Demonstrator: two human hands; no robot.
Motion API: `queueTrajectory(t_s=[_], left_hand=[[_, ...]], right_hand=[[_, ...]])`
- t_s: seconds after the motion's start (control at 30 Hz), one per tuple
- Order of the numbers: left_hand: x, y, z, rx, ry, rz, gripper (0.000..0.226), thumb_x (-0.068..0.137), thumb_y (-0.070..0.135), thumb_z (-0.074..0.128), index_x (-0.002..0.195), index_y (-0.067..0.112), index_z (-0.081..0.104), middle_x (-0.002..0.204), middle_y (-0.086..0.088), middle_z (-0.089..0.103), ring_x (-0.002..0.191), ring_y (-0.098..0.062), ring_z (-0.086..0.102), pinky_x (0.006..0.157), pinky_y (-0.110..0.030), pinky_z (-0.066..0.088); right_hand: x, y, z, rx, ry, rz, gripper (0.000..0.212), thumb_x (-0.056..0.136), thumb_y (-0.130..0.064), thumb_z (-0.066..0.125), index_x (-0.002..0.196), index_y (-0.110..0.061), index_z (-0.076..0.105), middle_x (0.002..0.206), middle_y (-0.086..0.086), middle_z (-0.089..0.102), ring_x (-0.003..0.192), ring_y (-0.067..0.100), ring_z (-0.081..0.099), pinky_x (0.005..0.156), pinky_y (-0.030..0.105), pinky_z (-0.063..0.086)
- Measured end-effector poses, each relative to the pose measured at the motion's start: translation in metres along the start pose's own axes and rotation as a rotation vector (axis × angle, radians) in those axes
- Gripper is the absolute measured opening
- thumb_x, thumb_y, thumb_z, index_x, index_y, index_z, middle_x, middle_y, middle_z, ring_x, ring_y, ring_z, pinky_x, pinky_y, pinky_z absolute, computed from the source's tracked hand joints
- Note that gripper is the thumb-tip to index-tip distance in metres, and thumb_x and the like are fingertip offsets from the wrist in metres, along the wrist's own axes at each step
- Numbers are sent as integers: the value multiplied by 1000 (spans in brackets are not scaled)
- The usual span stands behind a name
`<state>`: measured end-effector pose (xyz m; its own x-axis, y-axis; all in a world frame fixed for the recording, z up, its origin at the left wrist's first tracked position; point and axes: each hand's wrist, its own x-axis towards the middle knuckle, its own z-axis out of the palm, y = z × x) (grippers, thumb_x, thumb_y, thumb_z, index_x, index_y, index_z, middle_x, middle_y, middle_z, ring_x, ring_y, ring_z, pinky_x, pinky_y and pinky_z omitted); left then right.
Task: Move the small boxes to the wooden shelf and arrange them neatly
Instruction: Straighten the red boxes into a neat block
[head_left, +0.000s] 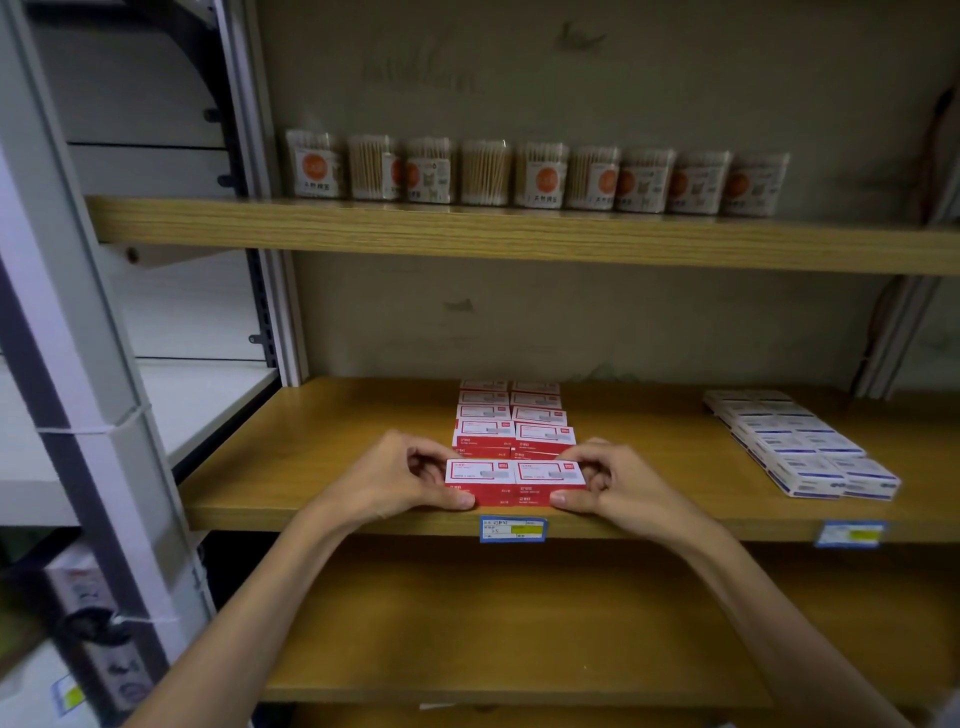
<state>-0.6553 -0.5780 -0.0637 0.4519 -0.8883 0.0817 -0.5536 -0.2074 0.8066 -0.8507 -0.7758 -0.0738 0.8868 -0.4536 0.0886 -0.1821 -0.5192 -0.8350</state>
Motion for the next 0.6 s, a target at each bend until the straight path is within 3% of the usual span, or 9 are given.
queueTrajectory(t_s=[0.13, 0.23, 0.3, 0.4, 0.47, 0.6], left_hand=[[2, -1, 1, 22, -18, -15, 39, 69, 29, 89, 103, 29, 69, 99, 11, 71, 84, 3, 66, 65, -12, 52], [1, -4, -3, -56, 11, -8, 52, 66, 55, 86, 107, 27, 69, 103, 8, 70, 86, -7, 66, 72, -20, 54], [3, -5, -4, -193, 88, -6, 60, 69, 72, 70, 106, 25, 69, 102, 7, 70, 86, -10, 63, 74, -25, 50], [13, -6, -5, -273, 332, -143, 42, 89, 59, 58, 107, 22, 68, 103, 4, 70, 86, -10, 61, 72, -25, 42], [22, -6, -4, -294, 404, -249, 34, 96, 47, 56, 114, 19, 65, 106, 3, 72, 90, -11, 64, 70, -25, 42], [41, -2, 5, -328, 329, -304, 49, 93, 43, 63, 128, 10, 57, 105, 0, 73, 94, -13, 69, 75, -27, 52]], right_hand=[[0, -1, -1, 2, -1, 9, 42, 81, -18, 80, 119, -20, 63, 120, -8, 55, 93, -2, 65, 70, 10, 53], [-1, -4, -5, 2, -23, 32, 48, 76, -25, 82, 120, -19, 62, 121, -4, 56, 91, 2, 68, 70, 13, 55], [-1, -7, -10, -23, 7, 48, 44, 79, -33, 79, 118, -18, 65, 115, 0, 62, 87, 7, 70, 66, 14, 54], [2, -7, -17, -64, 261, 51, 23, 91, -35, 68, 102, -15, 70, 86, 4, 73, 69, 8, 67, 60, 18, 51], [9, -5, -22, -87, 408, 97, 22, 95, -33, 63, 93, -12, 71, 73, 7, 72, 58, 10, 63, 58, 20, 49], [26, -6, -16, -21, 332, 241, 33, 91, -38, 68, 88, -6, 72, 79, 12, 76, 59, 13, 64, 54, 22, 49]])
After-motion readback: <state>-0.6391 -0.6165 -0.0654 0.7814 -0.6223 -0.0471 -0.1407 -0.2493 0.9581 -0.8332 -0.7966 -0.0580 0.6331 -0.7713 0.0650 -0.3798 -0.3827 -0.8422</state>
